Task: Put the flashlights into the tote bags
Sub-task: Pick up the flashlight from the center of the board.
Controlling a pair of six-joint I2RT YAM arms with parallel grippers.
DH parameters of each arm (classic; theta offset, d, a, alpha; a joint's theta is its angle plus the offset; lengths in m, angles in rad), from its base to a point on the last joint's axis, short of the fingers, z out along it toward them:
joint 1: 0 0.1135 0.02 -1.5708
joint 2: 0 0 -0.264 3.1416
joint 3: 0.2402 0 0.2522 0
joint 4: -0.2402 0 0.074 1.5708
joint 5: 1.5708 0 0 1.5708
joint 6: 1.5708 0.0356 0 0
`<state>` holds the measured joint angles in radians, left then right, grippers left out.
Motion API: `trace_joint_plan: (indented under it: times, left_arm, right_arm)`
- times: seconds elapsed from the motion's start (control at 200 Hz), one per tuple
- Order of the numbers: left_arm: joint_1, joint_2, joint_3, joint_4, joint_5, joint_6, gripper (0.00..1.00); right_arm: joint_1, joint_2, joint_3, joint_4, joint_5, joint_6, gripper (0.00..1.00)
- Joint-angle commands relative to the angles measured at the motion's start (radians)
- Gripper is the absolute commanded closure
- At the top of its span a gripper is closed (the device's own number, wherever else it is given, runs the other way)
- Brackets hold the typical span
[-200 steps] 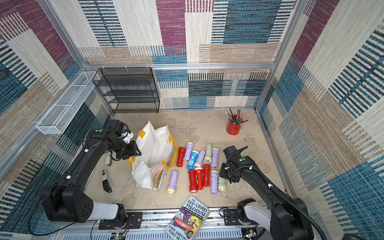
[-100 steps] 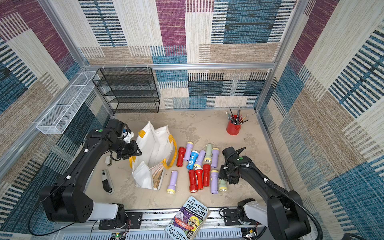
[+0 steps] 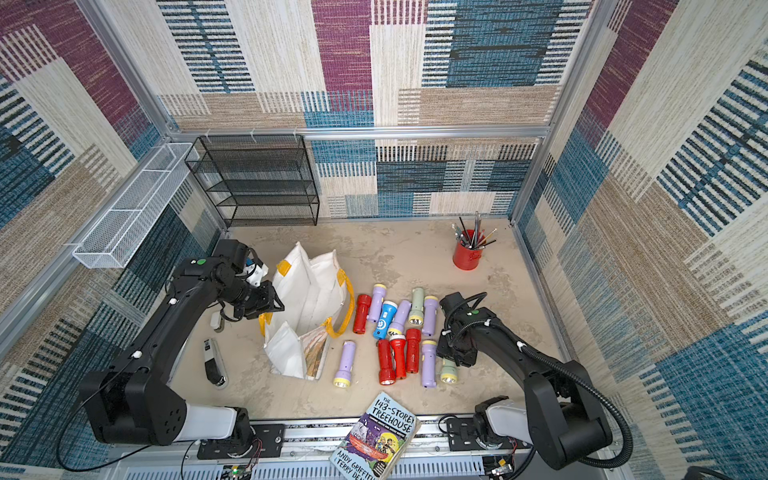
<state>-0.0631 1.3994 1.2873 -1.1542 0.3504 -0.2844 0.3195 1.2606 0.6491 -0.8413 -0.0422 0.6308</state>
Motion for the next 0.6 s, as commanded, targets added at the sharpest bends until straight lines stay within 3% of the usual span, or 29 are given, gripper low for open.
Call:
trace_joint_plan:
  times: [0.0, 0.361, 0.596]
  left_arm:
    - [0.001, -0.002, -0.006, 0.019, 0.025, 0.024, 0.64]
    - [0.0, -0.002, -0.006, 0.019, 0.037, 0.025, 0.64]
    - [0.0, 0.0, -0.004, 0.019, 0.039, 0.024, 0.64]
  right_arm:
    - [0.004, 0.006, 0.012, 0.033, 0.043, 0.031, 0.48]
    - [0.012, 0.043, -0.002, 0.072, 0.047, 0.041, 0.49]
    - [0.018, 0.066, 0.0, 0.083, 0.051, 0.043, 0.57]
